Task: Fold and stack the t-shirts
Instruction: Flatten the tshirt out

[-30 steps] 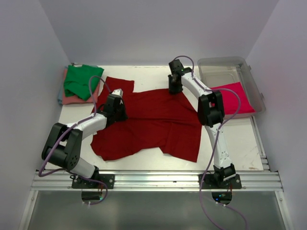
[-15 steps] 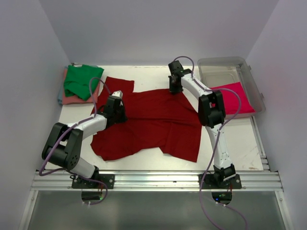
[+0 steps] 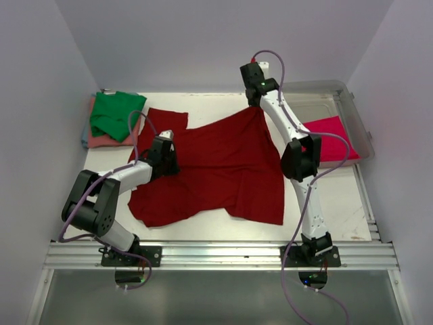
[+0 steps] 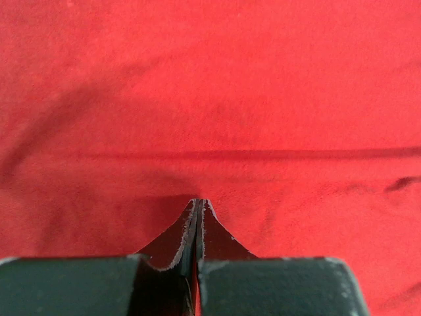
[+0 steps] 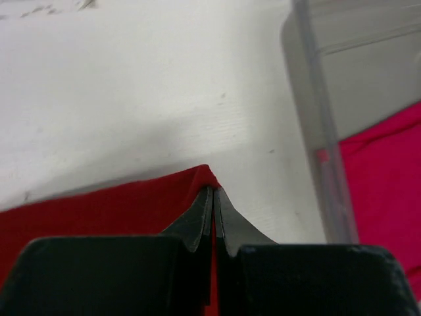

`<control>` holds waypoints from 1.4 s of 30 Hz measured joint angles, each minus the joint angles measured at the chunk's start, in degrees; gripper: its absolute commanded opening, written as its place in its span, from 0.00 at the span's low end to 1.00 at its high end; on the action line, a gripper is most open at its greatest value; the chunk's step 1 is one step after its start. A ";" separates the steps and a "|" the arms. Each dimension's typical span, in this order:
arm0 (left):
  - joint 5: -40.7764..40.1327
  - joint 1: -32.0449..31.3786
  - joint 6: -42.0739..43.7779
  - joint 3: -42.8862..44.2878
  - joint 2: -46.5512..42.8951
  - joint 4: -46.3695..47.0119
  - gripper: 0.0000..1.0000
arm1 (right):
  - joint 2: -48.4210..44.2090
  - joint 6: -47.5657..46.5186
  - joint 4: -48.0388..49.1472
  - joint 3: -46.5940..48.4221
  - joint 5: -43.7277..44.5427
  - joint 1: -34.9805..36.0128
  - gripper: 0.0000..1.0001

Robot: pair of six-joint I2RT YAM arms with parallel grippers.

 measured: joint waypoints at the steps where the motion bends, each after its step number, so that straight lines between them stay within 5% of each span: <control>1: -0.11 0.00 0.00 0.00 0.00 -0.02 0.00 | 0.57 0.04 -0.33 1.68 3.06 -0.02 0.00; 5: -0.44 0.00 0.07 0.00 0.00 -0.04 0.00 | 2.21 0.37 -1.18 1.97 13.33 -0.13 0.03; 6: -0.52 0.00 0.11 0.00 0.00 -0.09 0.00 | 2.71 0.50 -1.25 1.36 14.93 -0.22 0.35; 9: -0.76 0.00 0.17 0.00 0.00 -0.13 0.00 | 4.98 1.51 -1.84 0.68 18.43 -0.52 0.81; 10: -0.83 0.00 0.17 0.00 0.00 -0.20 0.00 | 5.99 1.84 -2.16 0.70 19.63 -0.68 0.92; 13: -1.18 0.02 0.17 0.02 0.00 -0.46 0.00 | 7.17 2.69 -3.21 -0.20 20.94 -0.94 0.95; 20: -1.57 0.02 0.57 0.09 -1.18 -1.86 0.00 | -7.85 4.00 6.49 -26.86 19.06 -0.24 0.82; 24: -1.51 0.00 0.57 -0.02 -5.05 -2.56 0.00 | -21.68 5.42 11.41 -43.82 15.89 2.82 0.27; 28: -1.51 0.00 0.57 -0.63 -8.48 -2.82 0.00 | -30.36 9.09 13.46 -54.18 12.35 7.34 0.00; 42: -1.38 0.00 -0.04 -5.75 -12.24 -7.91 0.00 | -43.91 15.52 16.79 -81.72 -6.34 12.07 0.00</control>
